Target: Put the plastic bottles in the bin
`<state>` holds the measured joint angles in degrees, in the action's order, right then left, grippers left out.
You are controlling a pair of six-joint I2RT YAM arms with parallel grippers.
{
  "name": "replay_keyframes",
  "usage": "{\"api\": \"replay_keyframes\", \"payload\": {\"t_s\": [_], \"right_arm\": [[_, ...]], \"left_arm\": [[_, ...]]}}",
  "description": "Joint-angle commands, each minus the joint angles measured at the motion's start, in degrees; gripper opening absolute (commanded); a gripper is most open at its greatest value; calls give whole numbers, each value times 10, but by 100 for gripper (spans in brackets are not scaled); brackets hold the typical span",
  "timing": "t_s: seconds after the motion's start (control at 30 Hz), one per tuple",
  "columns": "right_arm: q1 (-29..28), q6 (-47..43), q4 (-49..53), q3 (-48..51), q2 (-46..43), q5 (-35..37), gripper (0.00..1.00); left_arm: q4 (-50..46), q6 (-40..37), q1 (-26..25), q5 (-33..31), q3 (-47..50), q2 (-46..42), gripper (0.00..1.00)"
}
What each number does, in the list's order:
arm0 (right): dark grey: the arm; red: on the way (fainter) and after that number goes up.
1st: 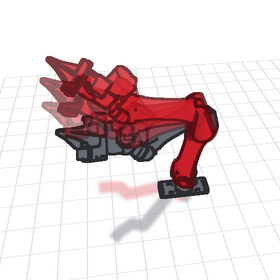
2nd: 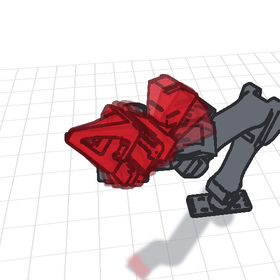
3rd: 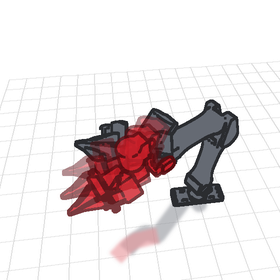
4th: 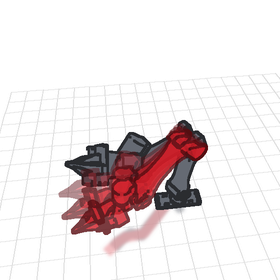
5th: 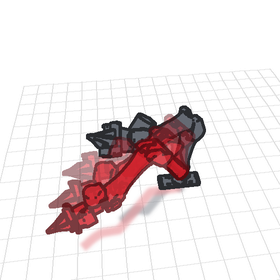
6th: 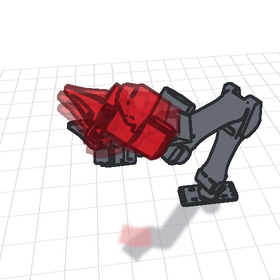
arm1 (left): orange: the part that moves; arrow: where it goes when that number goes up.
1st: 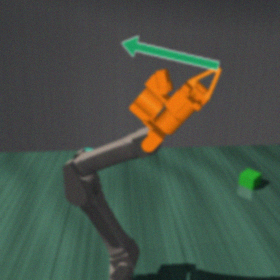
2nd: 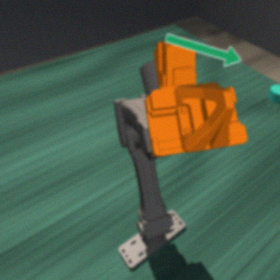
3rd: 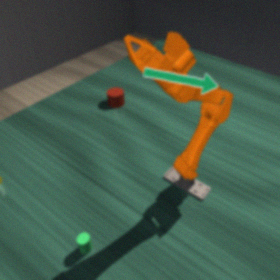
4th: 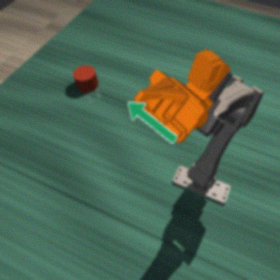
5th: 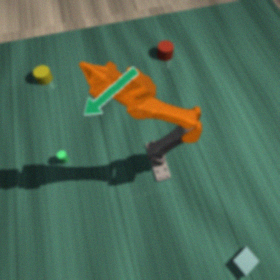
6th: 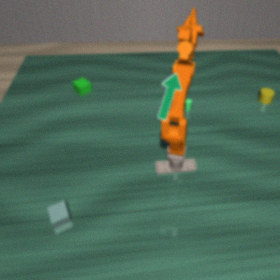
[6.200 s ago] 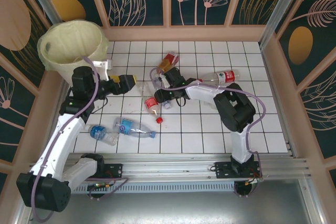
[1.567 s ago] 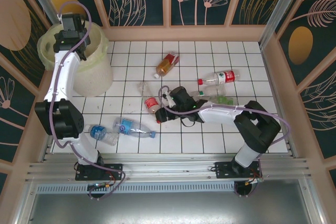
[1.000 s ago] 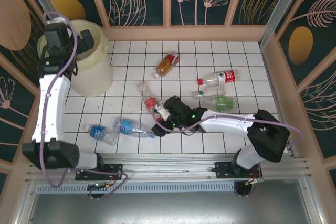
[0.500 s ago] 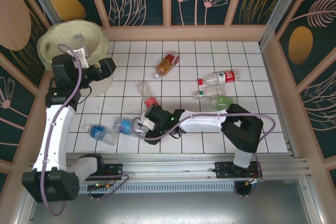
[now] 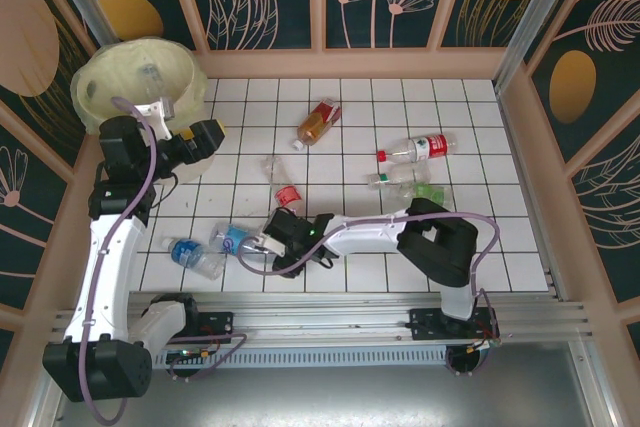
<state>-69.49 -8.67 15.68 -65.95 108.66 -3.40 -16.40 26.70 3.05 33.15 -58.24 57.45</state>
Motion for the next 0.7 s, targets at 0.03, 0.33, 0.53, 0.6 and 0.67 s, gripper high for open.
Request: {"api": "replay_keyframes", "payload": {"t_s": [0.03,0.33,0.53,0.6,0.67], "right_arm": [[-8,-3,7,-10,-2,2,38],[14,40,-37,28,-40,-39,33],[60,116,-107,87,-127,-125,34],[80,140,-130,107,-156,-157,34],[107,168,-156,131,-184,-192,34]], "left_arm": [[25,10,-2,11,14,-10,99],[38,14,-9,17,22,-12,99],[73,26,-47,3,56,-12,99],[93,36,-64,0,68,-12,99],[129,53,-81,3,86,-13,99]]}}
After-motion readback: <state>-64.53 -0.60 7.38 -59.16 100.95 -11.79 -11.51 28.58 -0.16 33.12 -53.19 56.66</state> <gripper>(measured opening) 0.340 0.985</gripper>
